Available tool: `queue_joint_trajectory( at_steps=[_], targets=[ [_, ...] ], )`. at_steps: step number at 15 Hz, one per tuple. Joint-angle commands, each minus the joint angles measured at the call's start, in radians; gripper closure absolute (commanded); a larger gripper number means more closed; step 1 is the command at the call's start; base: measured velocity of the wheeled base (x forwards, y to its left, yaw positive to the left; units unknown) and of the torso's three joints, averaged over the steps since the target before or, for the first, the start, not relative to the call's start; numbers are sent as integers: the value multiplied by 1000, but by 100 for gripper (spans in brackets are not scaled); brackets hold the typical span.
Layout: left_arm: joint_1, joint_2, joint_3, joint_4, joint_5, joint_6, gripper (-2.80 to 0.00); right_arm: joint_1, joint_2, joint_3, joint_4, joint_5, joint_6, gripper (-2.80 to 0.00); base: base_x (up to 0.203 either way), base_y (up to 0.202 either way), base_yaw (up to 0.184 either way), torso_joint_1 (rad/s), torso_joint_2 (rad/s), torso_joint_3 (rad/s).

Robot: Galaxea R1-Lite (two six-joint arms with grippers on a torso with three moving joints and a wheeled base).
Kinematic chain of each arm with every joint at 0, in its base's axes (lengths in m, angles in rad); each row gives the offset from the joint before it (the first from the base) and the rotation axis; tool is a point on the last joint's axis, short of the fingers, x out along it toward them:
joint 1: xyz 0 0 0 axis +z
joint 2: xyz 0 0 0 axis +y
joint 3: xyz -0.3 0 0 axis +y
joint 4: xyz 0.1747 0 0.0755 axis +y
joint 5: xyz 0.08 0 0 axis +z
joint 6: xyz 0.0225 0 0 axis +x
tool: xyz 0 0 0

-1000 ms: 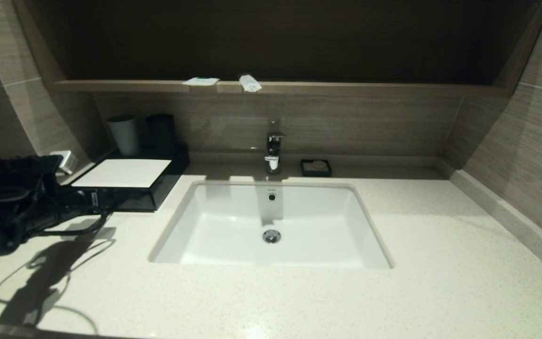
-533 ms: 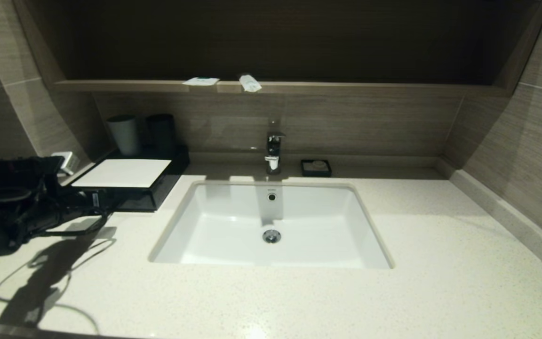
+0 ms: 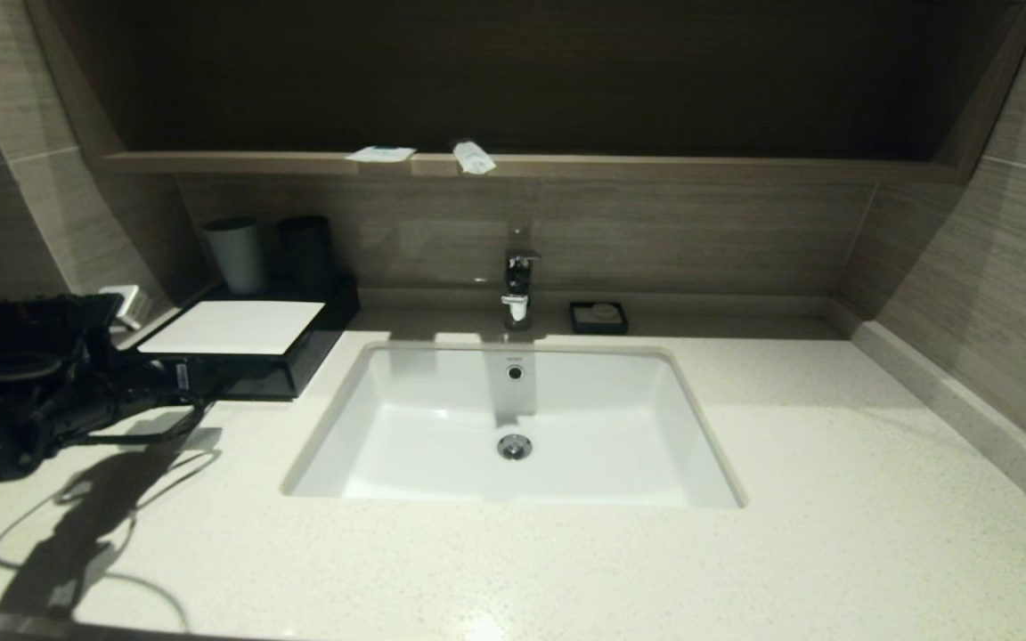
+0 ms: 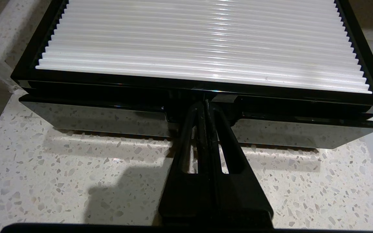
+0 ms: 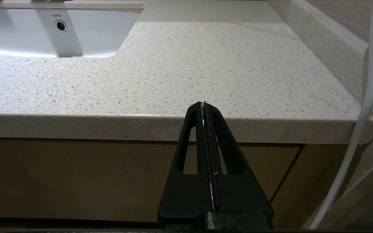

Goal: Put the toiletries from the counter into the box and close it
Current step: Open the drawer

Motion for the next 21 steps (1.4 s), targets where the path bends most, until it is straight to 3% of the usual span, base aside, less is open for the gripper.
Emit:
queue_joint_trajectory(
  at_steps=[1,21],
  targets=[
    [1,3,-1,-5,-2,0,0,0,0,0,0,0,0,0,0,0,0,0,0,0],
    [1,2,13,-7,-1,0,0,0,0,0,0,0,0,0,0,0,0,0,0,0]
  ],
)
